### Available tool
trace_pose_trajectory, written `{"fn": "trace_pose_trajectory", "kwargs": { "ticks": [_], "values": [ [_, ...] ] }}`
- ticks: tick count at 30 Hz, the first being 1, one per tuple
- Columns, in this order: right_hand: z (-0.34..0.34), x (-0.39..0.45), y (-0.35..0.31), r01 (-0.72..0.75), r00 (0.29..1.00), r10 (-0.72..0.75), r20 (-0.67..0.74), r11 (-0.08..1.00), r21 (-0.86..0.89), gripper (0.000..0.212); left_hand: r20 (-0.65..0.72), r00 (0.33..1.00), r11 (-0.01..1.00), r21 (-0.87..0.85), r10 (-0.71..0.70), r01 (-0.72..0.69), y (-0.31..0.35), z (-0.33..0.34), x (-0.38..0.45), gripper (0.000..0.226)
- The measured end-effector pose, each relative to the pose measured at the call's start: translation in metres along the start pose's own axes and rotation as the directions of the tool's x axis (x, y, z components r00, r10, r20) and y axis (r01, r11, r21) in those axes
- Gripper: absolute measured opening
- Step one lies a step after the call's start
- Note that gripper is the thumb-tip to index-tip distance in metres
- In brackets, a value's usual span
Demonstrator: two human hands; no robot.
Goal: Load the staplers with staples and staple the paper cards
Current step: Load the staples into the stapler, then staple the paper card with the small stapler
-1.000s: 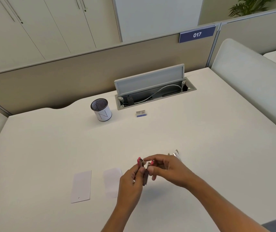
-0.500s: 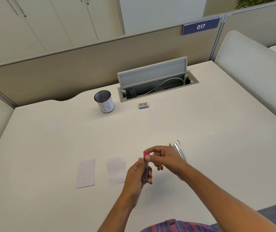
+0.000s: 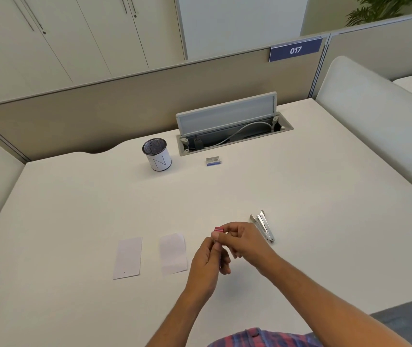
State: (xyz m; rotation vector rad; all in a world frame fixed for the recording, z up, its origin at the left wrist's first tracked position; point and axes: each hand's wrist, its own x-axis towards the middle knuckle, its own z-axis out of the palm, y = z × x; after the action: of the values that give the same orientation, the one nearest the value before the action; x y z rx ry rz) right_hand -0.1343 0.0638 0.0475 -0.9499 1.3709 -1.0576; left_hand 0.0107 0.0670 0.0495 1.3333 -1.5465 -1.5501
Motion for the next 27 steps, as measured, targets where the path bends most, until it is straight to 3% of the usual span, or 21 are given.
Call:
{"fn": "trace_pose_trajectory", "kwargs": {
  "ticks": [6, 11, 13, 15, 17, 19, 27],
  "values": [
    [0.003, 0.003, 0.006, 0.041, 0.997, -0.044, -0.07, 0.998, -0.054, 0.032, 0.012, 1.0, 0.999, 0.04, -0.002, 0.001, 0.0, -0.012, 0.006, 0.025],
    [0.006, 0.005, 0.004, 0.027, 0.999, -0.028, -0.039, 1.0, -0.007, 0.036, -0.123, 0.985, 0.94, 0.333, 0.121, -0.074, -0.015, -0.051, 0.024, 0.016],
    [0.009, 0.006, 0.004, 0.015, 1.0, -0.015, -0.026, 1.0, -0.003, 0.035, -0.176, 0.964, 0.844, 0.531, 0.199, -0.077, -0.027, -0.076, 0.035, 0.028],
    [0.011, 0.007, 0.006, 0.003, 1.0, -0.003, -0.02, 1.0, 0.002, 0.035, -0.141, 0.967, 0.664, 0.747, 0.213, -0.037, -0.038, -0.099, 0.044, 0.04],
    [0.015, 0.008, 0.008, -0.007, 1.0, 0.007, -0.012, 1.0, -0.026, 0.036, -0.123, 0.986, 0.487, 0.872, 0.109, 0.055, -0.046, -0.117, 0.047, 0.053],
    [0.018, 0.008, 0.011, -0.01, 1.0, 0.01, -0.001, 0.998, -0.06, 0.038, -0.117, 0.993, 0.394, 0.914, 0.03, 0.096, -0.052, -0.125, 0.049, 0.06],
    [0.024, 0.008, 0.012, -0.007, 1.0, 0.009, 0.026, 0.997, -0.078, 0.036, -0.122, 0.992, 0.436, 0.894, 0.023, 0.1, -0.061, -0.127, 0.057, 0.055]
  ]
}}
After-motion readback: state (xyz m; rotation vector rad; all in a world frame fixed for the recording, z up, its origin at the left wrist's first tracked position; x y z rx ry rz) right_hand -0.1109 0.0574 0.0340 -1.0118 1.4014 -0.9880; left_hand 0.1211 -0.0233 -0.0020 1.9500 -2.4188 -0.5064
